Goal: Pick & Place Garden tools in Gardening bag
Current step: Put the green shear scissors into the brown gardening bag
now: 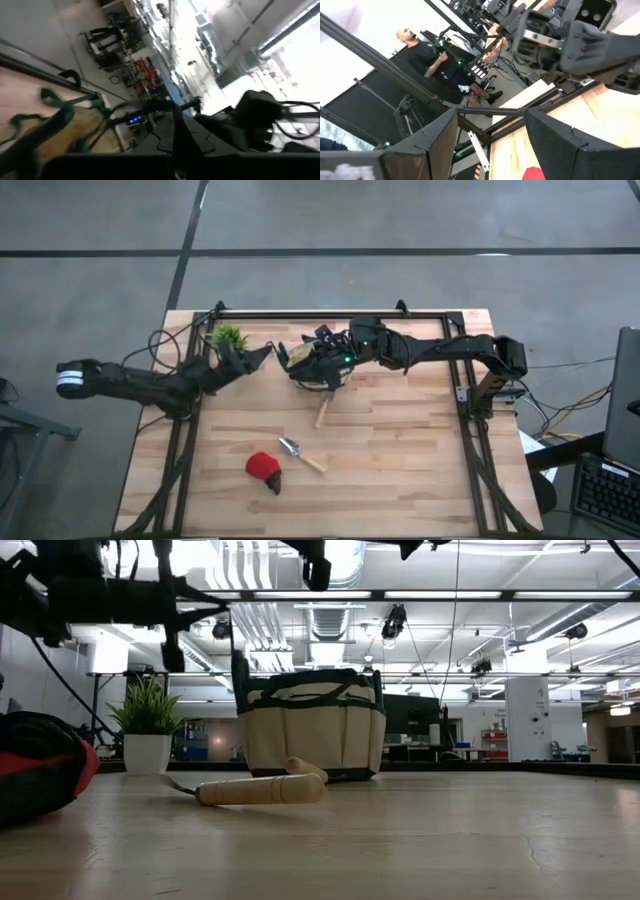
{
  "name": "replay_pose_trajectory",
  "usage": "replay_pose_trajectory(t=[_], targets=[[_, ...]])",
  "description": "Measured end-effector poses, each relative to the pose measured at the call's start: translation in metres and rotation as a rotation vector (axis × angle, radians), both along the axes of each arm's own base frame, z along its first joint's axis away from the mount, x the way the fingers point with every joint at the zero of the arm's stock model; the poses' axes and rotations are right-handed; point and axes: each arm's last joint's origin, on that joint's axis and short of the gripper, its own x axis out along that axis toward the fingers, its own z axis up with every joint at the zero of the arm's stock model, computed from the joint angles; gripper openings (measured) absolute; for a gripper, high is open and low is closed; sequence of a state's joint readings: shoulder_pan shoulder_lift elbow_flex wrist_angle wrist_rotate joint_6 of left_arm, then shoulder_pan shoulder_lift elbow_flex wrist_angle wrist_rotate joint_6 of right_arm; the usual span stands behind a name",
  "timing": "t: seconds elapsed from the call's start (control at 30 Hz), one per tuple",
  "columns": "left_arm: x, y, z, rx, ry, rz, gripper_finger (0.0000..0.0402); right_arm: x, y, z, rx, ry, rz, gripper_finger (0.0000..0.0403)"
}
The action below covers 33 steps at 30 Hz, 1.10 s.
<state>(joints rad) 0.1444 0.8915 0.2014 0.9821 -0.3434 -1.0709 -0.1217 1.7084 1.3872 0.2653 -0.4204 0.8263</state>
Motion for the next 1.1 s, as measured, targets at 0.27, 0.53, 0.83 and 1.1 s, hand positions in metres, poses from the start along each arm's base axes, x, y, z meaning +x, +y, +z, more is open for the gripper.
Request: replay_pose_trajectory(t=[0.27, 0.53, 0.83, 1.1], targets=[[0.018, 0.001, 0.017, 0.075, 0.156, -0.052, 0.0012, 0.0, -0.002, 0.0, -0.007, -0.002, -0.004, 0.0226], [0.031, 0.0, 0.012, 0.095, 0.297, -0.106, 0.0016, 0.0, -0.001, 0.0, -0.008, -0.002, -0.003, 0.0226], [0.037, 0.006, 0.027, 0.197, 0.303, -0.11, 0.0019, 0.0, -0.001, 0.0, -0.007, -0.002, -0.002, 0.0226], [0.041, 0.005, 0.016, 0.12, 0.338, -0.17, 0.003, 0.0, -0.001, 0.0, -0.007, -0.002, -0.003, 0.0226]])
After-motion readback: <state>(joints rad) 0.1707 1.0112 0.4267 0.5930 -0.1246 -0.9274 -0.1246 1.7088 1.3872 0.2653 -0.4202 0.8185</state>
